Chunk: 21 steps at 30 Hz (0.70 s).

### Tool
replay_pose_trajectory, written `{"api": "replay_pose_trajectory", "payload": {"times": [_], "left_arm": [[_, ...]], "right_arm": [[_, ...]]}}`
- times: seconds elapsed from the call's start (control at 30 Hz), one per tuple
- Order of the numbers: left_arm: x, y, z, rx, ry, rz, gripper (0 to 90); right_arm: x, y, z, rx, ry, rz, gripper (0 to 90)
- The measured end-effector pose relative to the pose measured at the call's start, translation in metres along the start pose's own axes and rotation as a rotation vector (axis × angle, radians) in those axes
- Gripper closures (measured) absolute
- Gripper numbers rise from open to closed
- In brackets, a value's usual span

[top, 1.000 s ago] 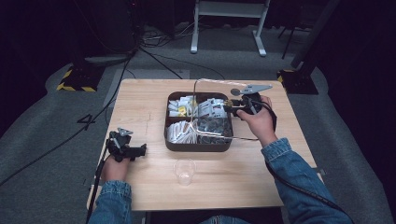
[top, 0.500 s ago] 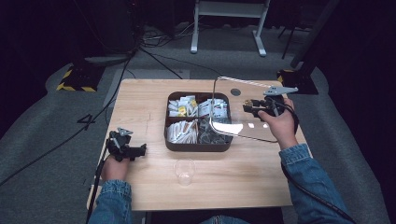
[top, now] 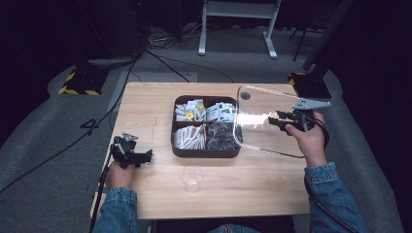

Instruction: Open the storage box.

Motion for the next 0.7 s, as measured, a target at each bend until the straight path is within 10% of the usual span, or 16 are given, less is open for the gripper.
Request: {"api": "replay_pose_trajectory", "payload": {"times": [0.7], "left_arm": [[0.0, 0.005, 0.006, 0.0, 0.015, -0.017, 0.0]], "right_arm": [[0.031, -0.018, -0.042, -0.026, 0.066, -0.123, 58.5]]}}
Point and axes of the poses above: each handheld gripper's, and its own axes: y roughly forward along the jaws, z roughly out of its top, x roughly to its right, the point moved 2 cm from there along y, roughly forward along the jaws, and after that the axes turned 7 degrees about z, right-handed, at the moved point
